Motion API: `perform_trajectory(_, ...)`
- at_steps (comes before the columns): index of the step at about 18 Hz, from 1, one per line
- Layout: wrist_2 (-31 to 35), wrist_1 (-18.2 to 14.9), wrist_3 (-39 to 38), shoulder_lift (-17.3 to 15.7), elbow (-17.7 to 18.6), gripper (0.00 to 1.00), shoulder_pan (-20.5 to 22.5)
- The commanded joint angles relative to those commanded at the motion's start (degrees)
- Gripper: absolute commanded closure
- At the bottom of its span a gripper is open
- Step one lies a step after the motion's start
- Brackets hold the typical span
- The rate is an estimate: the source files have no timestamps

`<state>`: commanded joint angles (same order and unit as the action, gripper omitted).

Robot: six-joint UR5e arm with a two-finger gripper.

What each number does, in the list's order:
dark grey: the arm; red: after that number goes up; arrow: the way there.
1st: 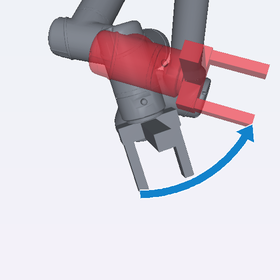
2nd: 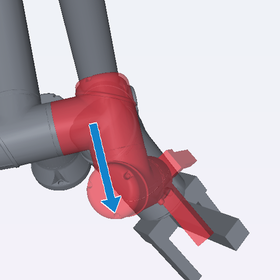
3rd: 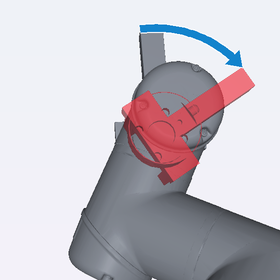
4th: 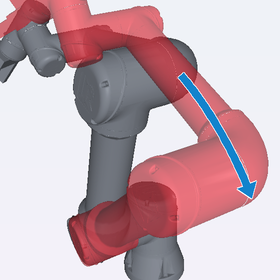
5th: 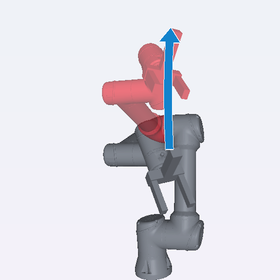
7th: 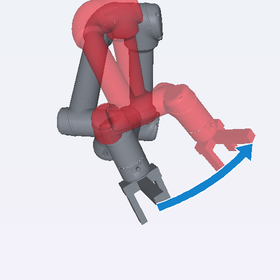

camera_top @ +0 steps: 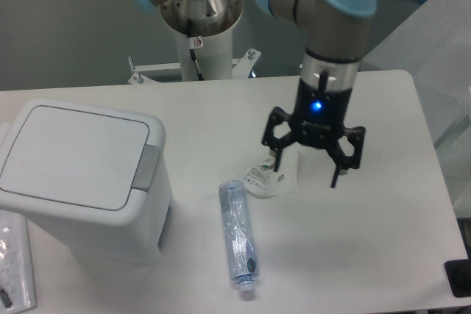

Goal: Open the trash can
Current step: 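Move the open gripper toward the white trash can's lid edge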

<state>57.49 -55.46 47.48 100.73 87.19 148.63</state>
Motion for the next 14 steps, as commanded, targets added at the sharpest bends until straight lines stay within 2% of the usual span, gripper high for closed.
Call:
perform_trajectory(6,-2.12,0.09,-13.1,-0.97,-0.09,0.0,-3.08)
perform_trajectory(10,-1.68,1.23,-18.02,-1.41,0.26,0.0,-5.27)
perform_trajectory(14,-1.24,1.23,-19.0,-1.76,3.16,0.0,-8.61)
